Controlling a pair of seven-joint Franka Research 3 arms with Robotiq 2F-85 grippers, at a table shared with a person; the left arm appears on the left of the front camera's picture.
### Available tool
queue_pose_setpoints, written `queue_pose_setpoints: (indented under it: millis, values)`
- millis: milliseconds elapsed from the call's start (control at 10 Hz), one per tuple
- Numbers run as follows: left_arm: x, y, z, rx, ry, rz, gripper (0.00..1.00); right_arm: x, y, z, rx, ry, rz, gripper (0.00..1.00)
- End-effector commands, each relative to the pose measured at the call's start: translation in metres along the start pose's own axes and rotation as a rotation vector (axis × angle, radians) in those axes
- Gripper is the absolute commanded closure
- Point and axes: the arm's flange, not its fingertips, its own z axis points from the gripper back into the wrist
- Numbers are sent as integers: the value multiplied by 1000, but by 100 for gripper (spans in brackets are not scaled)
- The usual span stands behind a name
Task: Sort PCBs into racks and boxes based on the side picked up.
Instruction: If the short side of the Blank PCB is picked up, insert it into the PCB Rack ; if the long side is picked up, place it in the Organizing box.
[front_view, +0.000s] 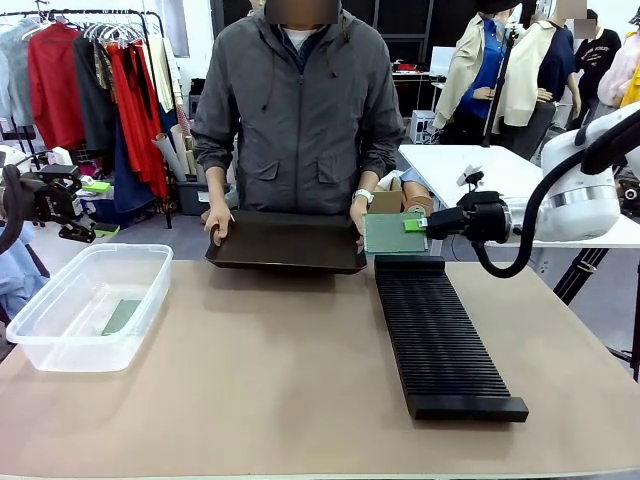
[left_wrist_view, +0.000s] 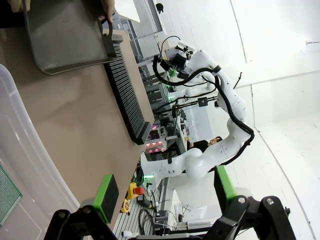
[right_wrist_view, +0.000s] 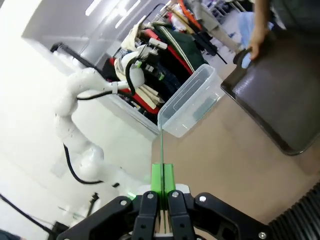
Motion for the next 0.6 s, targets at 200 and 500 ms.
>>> queue_pose_setpoints:
  millis: [200,500]
  values:
    - [-1,-1,1,-7,5,-1,0,-25,-5,20,-47,38,262,100]
    - [-1,-1,1,-7,5,-1,0,-34,1,39,-63,-15,423,100]
